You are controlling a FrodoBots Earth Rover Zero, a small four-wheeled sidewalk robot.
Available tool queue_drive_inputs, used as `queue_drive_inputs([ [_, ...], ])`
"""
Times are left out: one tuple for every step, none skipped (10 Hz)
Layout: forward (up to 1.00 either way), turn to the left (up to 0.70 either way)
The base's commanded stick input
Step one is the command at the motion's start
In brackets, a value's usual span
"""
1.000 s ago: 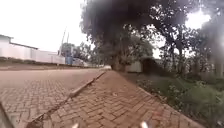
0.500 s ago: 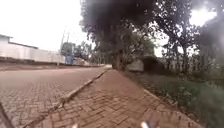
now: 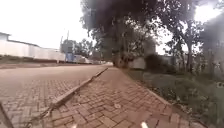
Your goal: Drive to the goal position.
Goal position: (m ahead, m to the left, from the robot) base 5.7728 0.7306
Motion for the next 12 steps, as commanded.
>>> queue_drive_inputs([
  [0.70, 0.05],
  [0.70, 0.02],
  [0.70, 0.00],
  [0.70, 0.00],
  [0.70, 0.00],
  [0.70, 0.00],
  [0.70, 0.00],
  [0.70, 0.00],
  [0.70, 0.00],
  [0.70, 0.06],
  [0.70, 0.03],
  [0.70, 0.00],
])
